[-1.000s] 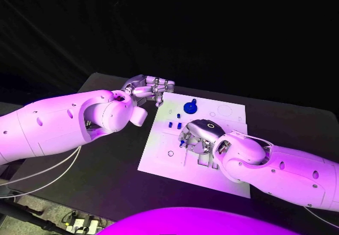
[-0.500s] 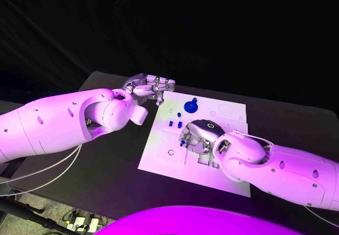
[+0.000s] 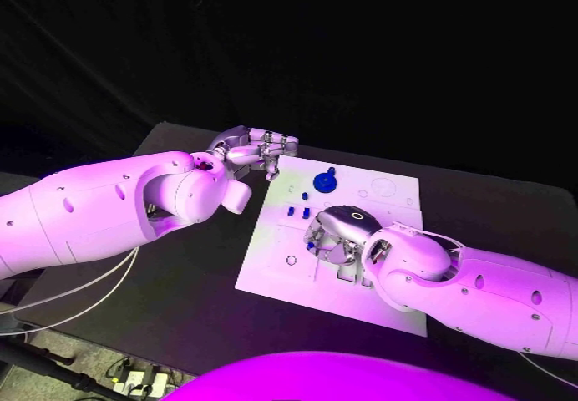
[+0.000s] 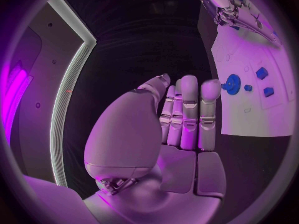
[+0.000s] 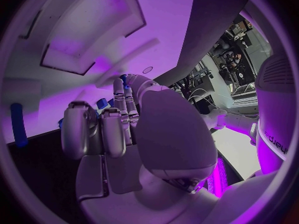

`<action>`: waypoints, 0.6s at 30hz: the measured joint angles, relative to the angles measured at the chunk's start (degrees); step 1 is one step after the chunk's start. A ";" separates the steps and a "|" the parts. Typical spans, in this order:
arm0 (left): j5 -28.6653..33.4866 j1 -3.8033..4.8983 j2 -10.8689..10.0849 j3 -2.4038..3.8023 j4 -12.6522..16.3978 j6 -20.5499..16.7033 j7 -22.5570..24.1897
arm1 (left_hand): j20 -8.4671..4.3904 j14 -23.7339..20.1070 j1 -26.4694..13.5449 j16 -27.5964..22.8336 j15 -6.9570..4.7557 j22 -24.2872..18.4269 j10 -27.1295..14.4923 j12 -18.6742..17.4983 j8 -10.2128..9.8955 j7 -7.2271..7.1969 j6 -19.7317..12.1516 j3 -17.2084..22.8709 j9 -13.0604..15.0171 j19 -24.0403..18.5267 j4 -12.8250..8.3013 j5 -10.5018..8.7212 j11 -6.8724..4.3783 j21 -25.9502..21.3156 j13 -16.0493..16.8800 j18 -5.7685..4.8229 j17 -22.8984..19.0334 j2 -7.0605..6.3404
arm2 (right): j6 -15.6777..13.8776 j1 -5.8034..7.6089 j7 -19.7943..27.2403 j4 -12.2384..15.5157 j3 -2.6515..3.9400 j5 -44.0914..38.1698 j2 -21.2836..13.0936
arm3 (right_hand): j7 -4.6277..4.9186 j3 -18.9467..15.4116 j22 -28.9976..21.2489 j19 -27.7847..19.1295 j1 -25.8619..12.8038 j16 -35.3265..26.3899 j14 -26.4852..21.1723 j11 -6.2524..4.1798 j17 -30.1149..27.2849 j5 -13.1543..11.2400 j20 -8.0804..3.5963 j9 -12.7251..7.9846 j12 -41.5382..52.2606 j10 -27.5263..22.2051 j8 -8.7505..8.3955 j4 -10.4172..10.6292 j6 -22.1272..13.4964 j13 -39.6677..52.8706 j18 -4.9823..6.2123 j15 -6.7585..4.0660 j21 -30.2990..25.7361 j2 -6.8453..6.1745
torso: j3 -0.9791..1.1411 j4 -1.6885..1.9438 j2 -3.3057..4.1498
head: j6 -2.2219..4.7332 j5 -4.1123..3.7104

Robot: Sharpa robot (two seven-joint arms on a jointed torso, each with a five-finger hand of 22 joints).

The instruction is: Assemble the parts on the task board

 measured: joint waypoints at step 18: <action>0.00 0.00 0.00 0.00 0.03 0.35 -0.39 | 0.00 0.00 0.45 -0.23 0.00 -0.27 -0.21 0.40 0.00 0.21 -0.21 0.00 0.00 0.00 0.00 0.00 0.21 -0.34 0.10 0.00 -0.08 0.45 | 0.75 0.02 -1.01 0.32 -0.09 -1.02 -0.44 | 0.08 -2.14 -0.01 -1.12 -2.76 -0.22 -0.01 1.08 -0.75 -1.74 1.12 -1.49 0.09 -4.95 -0.95 -0.25 -5.97 -1.05 0.01 0.83 -2.89 -1.42 | 0.02 -0.02 -0.01 | -0.04 -0.59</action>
